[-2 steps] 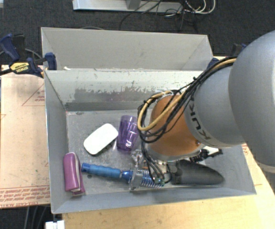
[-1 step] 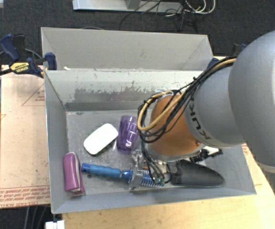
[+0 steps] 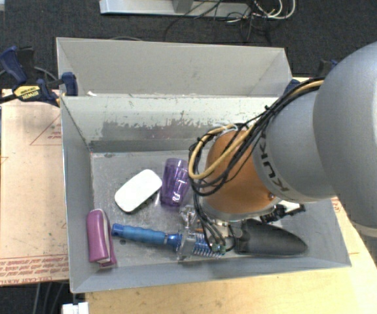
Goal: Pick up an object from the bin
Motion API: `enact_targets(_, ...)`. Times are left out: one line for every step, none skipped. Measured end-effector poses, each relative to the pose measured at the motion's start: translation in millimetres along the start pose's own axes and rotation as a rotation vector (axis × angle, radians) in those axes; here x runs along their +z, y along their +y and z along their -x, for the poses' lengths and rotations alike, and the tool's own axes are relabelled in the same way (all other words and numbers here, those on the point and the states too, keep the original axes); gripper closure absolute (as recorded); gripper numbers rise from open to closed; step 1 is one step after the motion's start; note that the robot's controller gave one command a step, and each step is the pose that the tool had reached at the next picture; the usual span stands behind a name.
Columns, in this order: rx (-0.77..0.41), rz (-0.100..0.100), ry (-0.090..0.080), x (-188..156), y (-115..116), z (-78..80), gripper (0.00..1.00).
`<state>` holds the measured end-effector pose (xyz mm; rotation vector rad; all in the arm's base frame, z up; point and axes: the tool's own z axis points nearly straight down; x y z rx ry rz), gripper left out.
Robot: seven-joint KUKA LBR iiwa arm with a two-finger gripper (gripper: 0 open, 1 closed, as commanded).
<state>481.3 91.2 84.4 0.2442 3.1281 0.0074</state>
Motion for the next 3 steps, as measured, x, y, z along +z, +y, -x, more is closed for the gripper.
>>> enact_targets(0.000, 0.000, 0.000, 0.2, -0.1, -0.1, 1.00)
enact_targets(0.000, 0.000, 0.001, 0.4, -0.1, -0.4, 1.00)
enact_targets(0.000, 0.000, 0.002, 0.6, -0.2, -0.5, 1.00)
